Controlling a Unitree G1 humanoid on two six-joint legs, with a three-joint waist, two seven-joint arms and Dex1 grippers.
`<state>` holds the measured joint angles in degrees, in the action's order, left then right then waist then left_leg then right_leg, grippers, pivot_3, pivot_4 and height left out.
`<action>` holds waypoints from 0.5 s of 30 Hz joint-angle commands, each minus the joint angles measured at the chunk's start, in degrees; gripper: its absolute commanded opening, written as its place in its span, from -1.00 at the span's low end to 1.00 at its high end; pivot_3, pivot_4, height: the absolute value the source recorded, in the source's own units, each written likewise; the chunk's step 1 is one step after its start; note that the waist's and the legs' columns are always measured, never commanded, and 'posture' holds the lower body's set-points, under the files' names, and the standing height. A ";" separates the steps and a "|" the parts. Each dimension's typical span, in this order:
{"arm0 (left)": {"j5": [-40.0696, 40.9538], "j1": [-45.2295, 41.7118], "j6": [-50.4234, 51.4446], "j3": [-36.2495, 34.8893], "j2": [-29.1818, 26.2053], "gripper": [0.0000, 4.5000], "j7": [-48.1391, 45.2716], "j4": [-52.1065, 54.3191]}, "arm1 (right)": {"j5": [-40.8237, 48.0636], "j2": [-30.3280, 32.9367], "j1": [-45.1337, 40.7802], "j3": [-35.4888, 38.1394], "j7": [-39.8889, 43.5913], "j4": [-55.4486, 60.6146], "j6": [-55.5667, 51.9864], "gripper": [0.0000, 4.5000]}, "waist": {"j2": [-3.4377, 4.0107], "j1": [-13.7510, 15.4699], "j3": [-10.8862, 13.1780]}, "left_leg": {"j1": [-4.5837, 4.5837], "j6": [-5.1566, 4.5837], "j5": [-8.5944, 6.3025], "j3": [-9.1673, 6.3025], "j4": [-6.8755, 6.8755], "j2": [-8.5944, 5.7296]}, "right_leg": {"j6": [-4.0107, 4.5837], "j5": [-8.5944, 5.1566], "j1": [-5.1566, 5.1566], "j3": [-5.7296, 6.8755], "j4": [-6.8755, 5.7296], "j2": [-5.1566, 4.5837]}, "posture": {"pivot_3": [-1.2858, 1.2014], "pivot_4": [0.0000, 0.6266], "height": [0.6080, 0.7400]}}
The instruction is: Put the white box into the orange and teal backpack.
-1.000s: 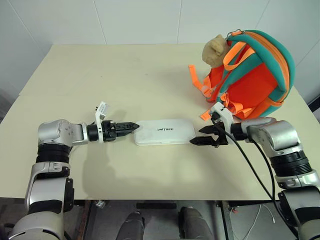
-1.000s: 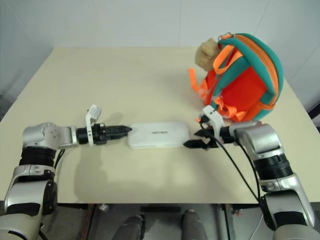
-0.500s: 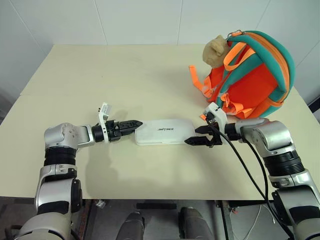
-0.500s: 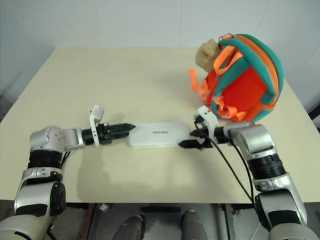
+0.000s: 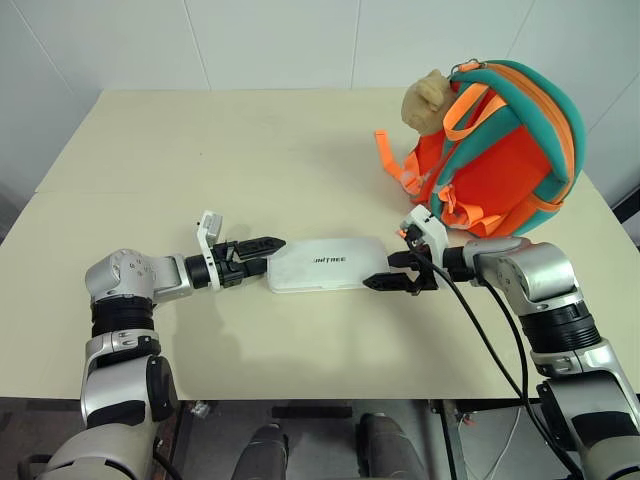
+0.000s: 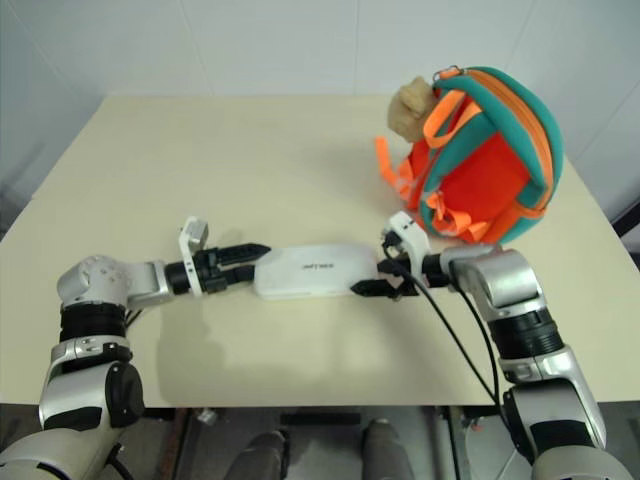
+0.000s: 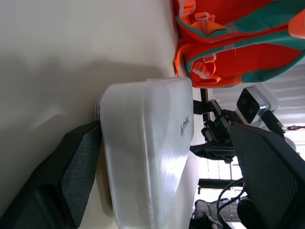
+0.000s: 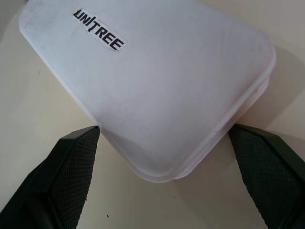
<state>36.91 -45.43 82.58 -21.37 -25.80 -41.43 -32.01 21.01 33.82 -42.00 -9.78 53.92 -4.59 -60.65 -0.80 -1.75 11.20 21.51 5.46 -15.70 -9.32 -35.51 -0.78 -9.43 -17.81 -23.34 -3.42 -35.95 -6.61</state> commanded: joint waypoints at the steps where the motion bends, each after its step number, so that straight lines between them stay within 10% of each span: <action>1: 2.17 1.25 2.42 2.14 -0.01 0.98 -1.55 2.81 | 1.14 -1.05 -0.24 0.07 -0.60 1.67 -0.48 1.00 | 0.00 -0.07 0.00 | 0.00 0.00 0.00 0.00 0.00 0.00 | 0.00 0.00 0.00 0.00 0.00 0.01 | 0.03 -0.52 1.00; 7: 3.22 2.71 3.07 4.66 -1.66 0.98 -4.15 5.41 | 1.51 -1.47 -0.04 0.44 -1.34 1.76 -0.44 1.00 | 0.00 -0.33 0.00 | 0.00 0.01 0.00 0.02 0.05 0.02 | 0.01 0.00 -0.04 -0.03 0.01 0.02 | 0.03 -0.52 1.00; 15: 3.39 3.13 1.82 5.00 -2.03 0.09 -4.65 5.20 | 2.13 -1.78 0.09 0.56 -2.07 2.13 -0.60 1.00 | 0.00 -0.40 0.00 | 0.00 0.00 0.00 0.05 0.06 0.02 | 0.01 0.00 -0.06 -0.04 0.01 0.02 | 0.03 -0.52 1.00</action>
<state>38.62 -42.17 84.60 -15.78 -27.47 -44.87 -27.70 22.15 32.70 -42.00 -9.60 52.10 -4.08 -61.13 -0.80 -2.15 11.20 21.51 5.47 -15.69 -9.27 -35.44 -0.76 -9.42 -17.80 -23.40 -3.46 -35.93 -6.59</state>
